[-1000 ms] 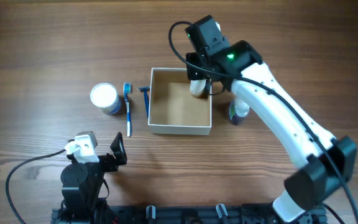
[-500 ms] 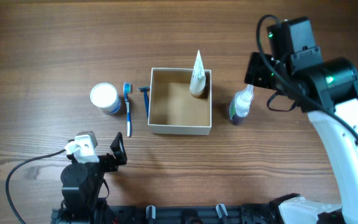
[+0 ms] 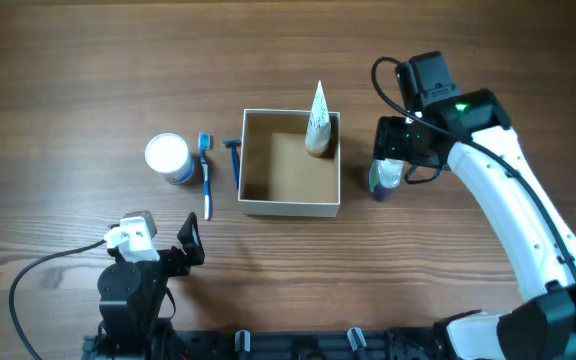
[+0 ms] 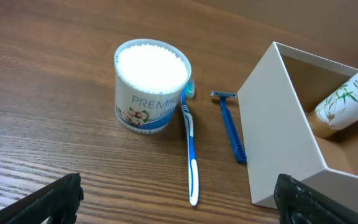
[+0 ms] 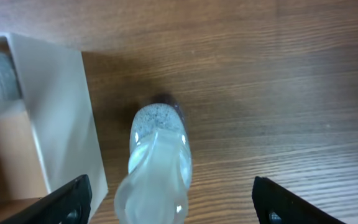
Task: Pack container
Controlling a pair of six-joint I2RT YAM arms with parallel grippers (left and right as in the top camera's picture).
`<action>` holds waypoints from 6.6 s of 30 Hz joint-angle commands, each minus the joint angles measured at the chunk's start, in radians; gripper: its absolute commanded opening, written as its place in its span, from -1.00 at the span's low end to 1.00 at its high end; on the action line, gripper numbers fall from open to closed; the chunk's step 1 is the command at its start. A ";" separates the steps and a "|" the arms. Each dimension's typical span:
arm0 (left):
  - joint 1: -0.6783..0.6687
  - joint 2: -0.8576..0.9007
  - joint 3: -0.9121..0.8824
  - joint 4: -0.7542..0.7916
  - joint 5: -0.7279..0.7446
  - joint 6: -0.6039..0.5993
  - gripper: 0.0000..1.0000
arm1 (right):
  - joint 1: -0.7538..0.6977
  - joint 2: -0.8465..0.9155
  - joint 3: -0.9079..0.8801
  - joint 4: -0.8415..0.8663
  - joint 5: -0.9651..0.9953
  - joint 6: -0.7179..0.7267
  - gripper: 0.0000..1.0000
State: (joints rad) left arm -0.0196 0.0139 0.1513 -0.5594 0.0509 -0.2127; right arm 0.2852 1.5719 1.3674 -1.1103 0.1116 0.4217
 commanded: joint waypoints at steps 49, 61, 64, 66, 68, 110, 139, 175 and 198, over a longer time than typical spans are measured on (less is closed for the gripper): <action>-0.005 -0.007 -0.002 0.003 0.001 -0.005 1.00 | 0.230 -0.444 0.006 0.101 -0.139 -0.061 -0.81; -0.005 -0.007 -0.002 0.003 0.001 -0.005 0.99 | 0.323 -0.156 0.005 0.210 -0.168 -0.025 -0.85; -0.005 -0.007 -0.002 0.003 0.001 -0.005 0.99 | 0.323 -0.079 0.005 0.244 -0.131 -0.024 -0.85; -0.005 -0.007 -0.002 0.003 0.001 -0.005 0.99 | 0.323 -0.036 0.005 0.260 -0.101 -0.021 -0.85; -0.005 -0.007 -0.002 0.003 0.001 -0.005 0.99 | 0.323 -0.009 0.005 0.261 -0.079 0.000 -0.85; -0.005 -0.007 -0.002 0.003 0.001 -0.005 0.99 | -0.106 -0.553 -0.031 0.078 0.046 0.053 0.99; -0.005 0.397 0.359 0.130 0.119 -0.210 0.99 | -0.211 -0.291 -0.031 0.071 0.046 0.056 0.99; 0.077 1.511 1.109 -0.316 -0.067 -0.026 0.99 | -0.211 -0.054 -0.031 0.109 0.072 -0.500 0.99; 0.018 1.815 1.109 -0.231 -0.053 0.000 0.56 | -0.211 -0.054 -0.031 0.108 0.072 -0.500 1.00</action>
State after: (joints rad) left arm 0.0006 1.8118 1.2469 -0.7769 0.0013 -0.2260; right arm 0.0795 1.5093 1.3304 -1.0058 0.1658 -0.0700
